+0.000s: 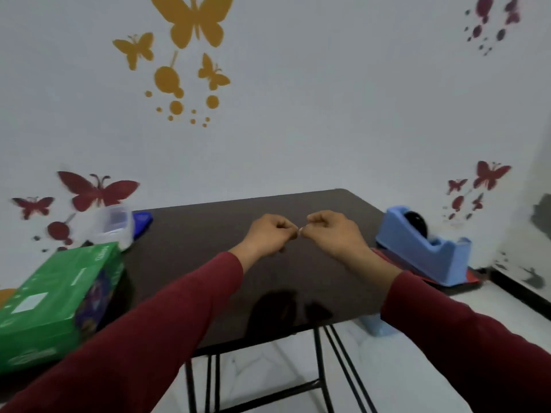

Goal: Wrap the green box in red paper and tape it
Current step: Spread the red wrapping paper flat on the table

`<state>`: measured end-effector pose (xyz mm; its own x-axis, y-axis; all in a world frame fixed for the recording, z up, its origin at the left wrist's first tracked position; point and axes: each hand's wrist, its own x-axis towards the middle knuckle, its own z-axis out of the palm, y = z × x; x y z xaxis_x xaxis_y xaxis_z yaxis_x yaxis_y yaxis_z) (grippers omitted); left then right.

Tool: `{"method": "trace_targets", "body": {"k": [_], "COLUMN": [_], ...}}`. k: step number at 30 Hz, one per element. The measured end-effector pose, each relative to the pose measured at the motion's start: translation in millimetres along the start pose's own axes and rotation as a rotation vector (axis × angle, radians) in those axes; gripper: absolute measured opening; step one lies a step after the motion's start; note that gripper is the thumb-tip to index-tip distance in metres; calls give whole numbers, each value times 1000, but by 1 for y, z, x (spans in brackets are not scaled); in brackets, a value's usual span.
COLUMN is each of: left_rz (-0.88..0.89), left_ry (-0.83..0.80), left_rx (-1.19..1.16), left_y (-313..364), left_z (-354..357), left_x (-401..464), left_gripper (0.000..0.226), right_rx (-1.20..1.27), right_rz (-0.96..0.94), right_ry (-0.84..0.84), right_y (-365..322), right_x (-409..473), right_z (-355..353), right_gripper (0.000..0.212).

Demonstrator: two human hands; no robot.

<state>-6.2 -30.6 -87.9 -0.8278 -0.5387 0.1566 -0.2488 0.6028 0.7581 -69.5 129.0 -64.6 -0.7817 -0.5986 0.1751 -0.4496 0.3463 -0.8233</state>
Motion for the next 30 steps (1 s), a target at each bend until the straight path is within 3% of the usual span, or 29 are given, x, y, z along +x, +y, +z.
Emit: {"method": "trace_targets", "body": {"k": [3, 7, 10, 16, 21, 27, 30], "left_rz": [28, 31, 62, 90, 134, 125, 114], "left_ry": [-50, -224, -311, -371, -372, -353, -341], "left_rx": [-2, 44, 145, 431, 599, 626, 604], "left_y": [17, 50, 75, 97, 97, 96, 93], "left_z": [34, 93, 124, 164, 182, 193, 197], "left_x": [19, 44, 52, 71, 88, 97, 99], "left_gripper": [12, 19, 28, 17, 19, 11, 10], "right_rx": [-198, -424, -560, -810, -787, -784, -751], "right_rz": [-24, -83, -129, -152, -199, 50, 64], "right_ry": [-22, 73, 133, 56, 131, -25, -8], "right_y": [20, 61, 86, 116, 125, 130, 128], "right_x": [3, 10, 22, 47, 60, 68, 67], "right_z": [-27, -73, -104, -143, -153, -157, -157], "right_gripper": [51, 51, 50, 55, 64, 96, 96]}}
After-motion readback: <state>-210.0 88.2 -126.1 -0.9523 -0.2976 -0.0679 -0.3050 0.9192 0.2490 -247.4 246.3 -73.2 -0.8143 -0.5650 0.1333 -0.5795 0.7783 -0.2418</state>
